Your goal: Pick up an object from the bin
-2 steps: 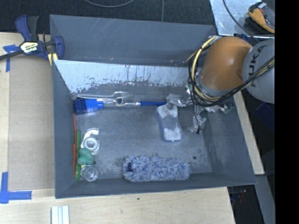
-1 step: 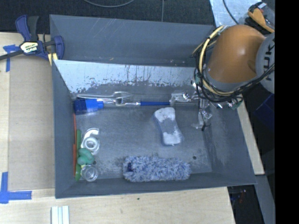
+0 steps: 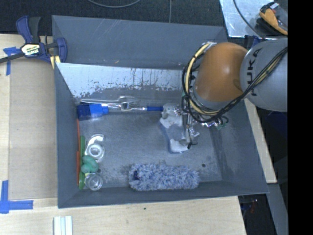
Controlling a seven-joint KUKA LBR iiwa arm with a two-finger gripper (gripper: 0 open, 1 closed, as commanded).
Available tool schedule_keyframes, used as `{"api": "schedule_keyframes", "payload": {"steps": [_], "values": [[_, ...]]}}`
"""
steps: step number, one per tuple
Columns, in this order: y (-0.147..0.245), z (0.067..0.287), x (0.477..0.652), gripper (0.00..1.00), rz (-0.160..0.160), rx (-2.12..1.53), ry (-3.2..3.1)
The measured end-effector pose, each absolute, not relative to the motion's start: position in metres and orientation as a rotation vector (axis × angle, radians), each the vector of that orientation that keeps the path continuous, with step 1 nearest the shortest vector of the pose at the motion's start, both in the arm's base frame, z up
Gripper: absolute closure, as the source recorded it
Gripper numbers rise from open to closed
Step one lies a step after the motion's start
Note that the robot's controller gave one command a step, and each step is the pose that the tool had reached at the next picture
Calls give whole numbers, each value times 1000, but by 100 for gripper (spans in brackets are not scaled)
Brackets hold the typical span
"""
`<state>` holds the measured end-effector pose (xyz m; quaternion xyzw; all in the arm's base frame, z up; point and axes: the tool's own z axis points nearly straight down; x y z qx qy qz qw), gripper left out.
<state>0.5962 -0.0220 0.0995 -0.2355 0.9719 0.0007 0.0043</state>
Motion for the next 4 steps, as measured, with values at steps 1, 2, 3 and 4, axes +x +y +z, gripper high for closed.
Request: {"api": "schedule_keyframes", "payload": {"steps": [1,2,3,4], "values": [[-34,73,624,0,-5,-1015,2958],[-60,78,617,100,-5,-1085,2915],[-60,78,617,100,-5,-1085,2915],[-60,81,618,100,-6,-1085,2912]]}}
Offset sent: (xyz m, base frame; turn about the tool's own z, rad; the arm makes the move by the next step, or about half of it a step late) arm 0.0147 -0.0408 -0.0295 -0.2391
